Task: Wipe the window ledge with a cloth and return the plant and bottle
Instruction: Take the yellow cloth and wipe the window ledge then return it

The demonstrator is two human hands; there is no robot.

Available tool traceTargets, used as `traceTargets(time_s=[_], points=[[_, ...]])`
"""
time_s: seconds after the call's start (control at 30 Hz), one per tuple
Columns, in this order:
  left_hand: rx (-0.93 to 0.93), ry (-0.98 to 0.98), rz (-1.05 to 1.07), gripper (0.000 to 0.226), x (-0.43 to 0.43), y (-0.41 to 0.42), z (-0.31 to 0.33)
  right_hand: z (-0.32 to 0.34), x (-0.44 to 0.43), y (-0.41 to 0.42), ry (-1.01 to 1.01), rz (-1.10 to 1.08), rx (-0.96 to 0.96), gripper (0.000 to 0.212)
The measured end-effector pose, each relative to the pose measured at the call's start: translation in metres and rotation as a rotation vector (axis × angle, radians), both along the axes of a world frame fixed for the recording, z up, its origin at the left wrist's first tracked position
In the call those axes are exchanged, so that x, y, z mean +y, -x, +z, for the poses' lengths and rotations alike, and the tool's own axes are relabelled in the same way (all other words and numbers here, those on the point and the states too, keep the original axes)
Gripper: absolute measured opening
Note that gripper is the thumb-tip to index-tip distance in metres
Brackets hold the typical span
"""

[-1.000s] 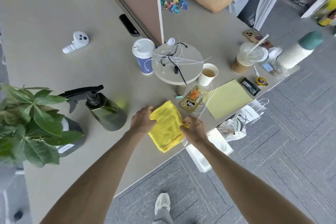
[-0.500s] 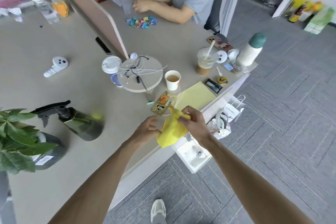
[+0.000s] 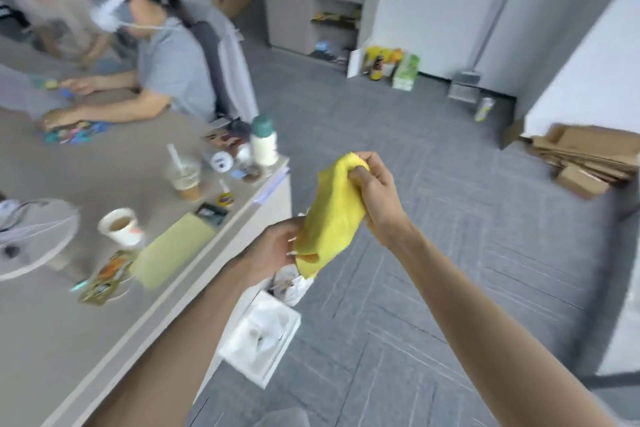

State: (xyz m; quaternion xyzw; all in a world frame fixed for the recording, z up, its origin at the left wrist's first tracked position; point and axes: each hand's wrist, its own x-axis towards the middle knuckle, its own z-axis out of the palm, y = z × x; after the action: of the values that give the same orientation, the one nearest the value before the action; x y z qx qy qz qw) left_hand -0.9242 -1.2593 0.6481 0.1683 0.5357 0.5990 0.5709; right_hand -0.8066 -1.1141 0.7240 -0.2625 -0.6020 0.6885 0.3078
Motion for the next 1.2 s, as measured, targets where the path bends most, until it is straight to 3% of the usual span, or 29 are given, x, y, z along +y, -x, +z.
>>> traceTargets(time_s=[0.1, 0.2, 0.37, 0.53, 0.83, 1.0, 1.2], points=[[0.057, -0.008, -0.110, 0.015, 0.089, -0.032, 0.006, -0.003, 0.074, -0.042, 0.002, -0.144, -0.017, 0.029], [0.160, -0.028, -0.174, 0.033, 0.180, -0.060, 0.003, -0.015, 0.152, -0.083, 0.012, -0.279, -0.055, 0.027], [0.389, -0.052, -0.219, 0.015, 0.337, -0.080, -0.027, -0.045, 0.279, -0.138, 0.093, -0.461, -0.129, 0.016], [0.575, -0.120, -0.241, 0.008, 0.486, -0.090, -0.041, -0.059, 0.394, -0.184, 0.092, -0.668, -0.229, 0.021], [0.814, -0.355, -0.644, 0.015, 0.753, -0.172, 0.002, -0.074, 0.587, -0.291, 0.009, -0.964, -0.513, 0.026], [0.899, -0.381, -0.792, 0.008, 0.882, -0.224, -0.009, -0.105, 0.697, -0.337, 0.088, -1.036, -0.445, 0.026], [0.867, -0.367, -0.928, 0.009, 1.024, -0.289, -0.030, -0.130, 0.807, -0.388, 0.231, -1.023, -0.363, 0.033]])
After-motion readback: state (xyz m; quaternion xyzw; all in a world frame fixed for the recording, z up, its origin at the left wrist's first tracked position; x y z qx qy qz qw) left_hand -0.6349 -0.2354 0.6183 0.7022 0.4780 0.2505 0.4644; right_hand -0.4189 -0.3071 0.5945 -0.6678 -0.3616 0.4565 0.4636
